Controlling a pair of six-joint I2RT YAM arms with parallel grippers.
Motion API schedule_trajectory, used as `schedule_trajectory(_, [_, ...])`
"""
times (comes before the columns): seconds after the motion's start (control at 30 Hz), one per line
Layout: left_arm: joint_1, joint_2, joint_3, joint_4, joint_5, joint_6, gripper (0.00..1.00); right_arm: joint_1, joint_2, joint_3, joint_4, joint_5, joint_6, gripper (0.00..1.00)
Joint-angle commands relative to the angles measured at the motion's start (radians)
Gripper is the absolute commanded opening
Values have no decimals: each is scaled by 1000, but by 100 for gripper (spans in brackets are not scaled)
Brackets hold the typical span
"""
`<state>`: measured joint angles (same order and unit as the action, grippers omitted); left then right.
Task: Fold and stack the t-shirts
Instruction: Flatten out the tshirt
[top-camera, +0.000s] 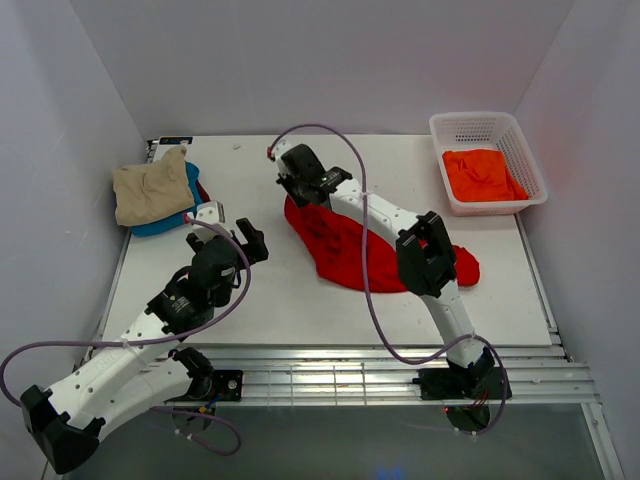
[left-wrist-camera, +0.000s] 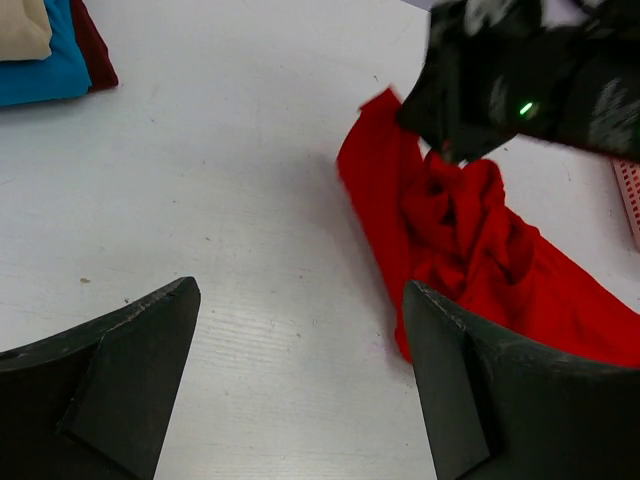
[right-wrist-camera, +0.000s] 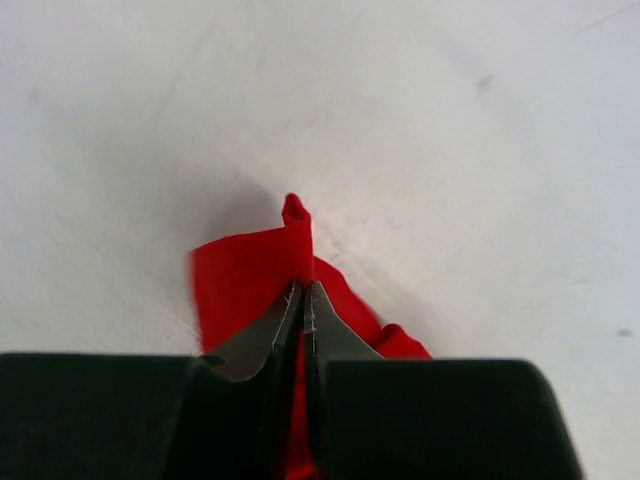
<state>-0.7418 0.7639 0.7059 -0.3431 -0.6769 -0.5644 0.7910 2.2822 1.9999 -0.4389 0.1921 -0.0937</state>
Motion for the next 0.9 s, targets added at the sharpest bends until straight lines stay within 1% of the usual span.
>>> schedule_trajectory(0.0, [1, -15, -3, 12, -16, 5, 93, -7, -195, 230, -41, 161, -11, 8])
schedule_trajectory(0.07, [-1, -15, -3, 16, -13, 3, 93, -7, -254, 298, -40, 219, -24, 8])
schedule_trajectory(0.13, [-1, -17, -5, 18, -12, 0, 93, -7, -347, 315, -27, 259, -49, 8])
schedule_trajectory(0.27, [-1, -23, -6, 19, -6, -6, 93, -7, -510, 275, 15, 403, -95, 8])
schedule_trajectory(0.3, [-1, -23, -8, 23, -3, -8, 93, -7, -576, 234, 37, 423, -104, 8])
schedule_trajectory(0.37, [-1, -18, -16, 38, 14, -6, 93, -7, -637, 183, 57, 498, -133, 8])
schedule_trajectory(0.4, [-1, -14, -17, 47, 23, -6, 93, -7, -691, 128, 68, 526, -142, 8])
schedule_trajectory(0.5, [-1, 20, -25, 81, 71, -9, 93, -7, -780, 33, 98, 644, -169, 8])
schedule_trajectory(0.53, [-1, 31, -23, 91, 80, -11, 93, -9, -800, -43, 114, 671, -172, 8])
schedule_trajectory(0.57, [-1, 41, -23, 99, 89, -15, 92, -9, -819, -84, 120, 706, -172, 8])
schedule_trajectory(0.63, [-1, 66, -26, 122, 115, -17, 92, -9, -875, -192, 127, 718, -143, 8])
schedule_trajectory(0.73, [1, 87, -32, 144, 132, -17, 92, -9, -932, -280, 141, 685, -95, 8])
schedule_trajectory(0.83, [-1, 101, -37, 154, 137, -12, 92, -9, -934, -271, 123, 639, -77, 8])
schedule_trajectory(0.87, [1, 103, -39, 157, 140, -11, 92, -9, -929, -245, 114, 626, -74, 8])
